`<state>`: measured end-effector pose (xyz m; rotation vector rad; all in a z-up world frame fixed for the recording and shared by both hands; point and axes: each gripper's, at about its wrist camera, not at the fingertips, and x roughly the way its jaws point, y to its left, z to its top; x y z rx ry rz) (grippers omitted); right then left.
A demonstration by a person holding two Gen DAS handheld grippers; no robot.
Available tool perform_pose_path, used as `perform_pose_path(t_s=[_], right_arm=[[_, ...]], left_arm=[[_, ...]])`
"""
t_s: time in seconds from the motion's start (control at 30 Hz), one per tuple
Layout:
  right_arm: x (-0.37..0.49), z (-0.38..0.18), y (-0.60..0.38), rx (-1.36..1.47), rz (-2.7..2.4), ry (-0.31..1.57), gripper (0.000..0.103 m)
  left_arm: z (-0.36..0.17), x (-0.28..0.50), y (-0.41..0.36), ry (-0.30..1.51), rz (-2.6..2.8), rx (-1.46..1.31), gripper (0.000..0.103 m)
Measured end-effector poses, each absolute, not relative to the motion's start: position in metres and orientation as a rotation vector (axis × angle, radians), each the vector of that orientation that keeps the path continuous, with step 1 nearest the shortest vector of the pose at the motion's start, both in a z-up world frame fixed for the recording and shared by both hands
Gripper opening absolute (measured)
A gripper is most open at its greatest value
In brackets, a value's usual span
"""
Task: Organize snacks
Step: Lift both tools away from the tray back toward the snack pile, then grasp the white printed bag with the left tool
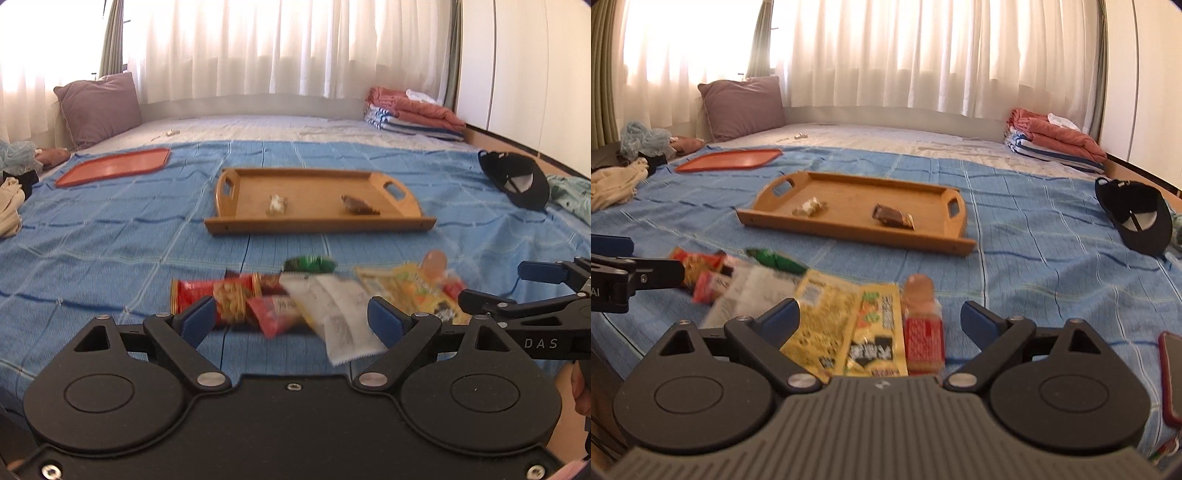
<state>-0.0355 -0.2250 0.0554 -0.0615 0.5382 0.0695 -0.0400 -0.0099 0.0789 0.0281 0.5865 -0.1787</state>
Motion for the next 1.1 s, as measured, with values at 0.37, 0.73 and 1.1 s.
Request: perform_pose_path(t_s=[0.37,0.73,1.1], right_arm=[[-0.039,0.015,-0.228,-0.067,0.051,0.598,0.096],[-0.037,-0.005,-0.226,-0.091,0.031,0.621,0.087],[-0.036,-0.011,-0.229,-0.055,0.021,0.613,0.089]], left_arm=[[0.04,-0.039,-0.019,0.585,-0.18,0.065,0.09],[0.026,-0.034,-0.042,0.591,-0.209,0.064,0.09],[0.02,-0.015,-0.055,0.628,-0.187,0.048,0.074]])
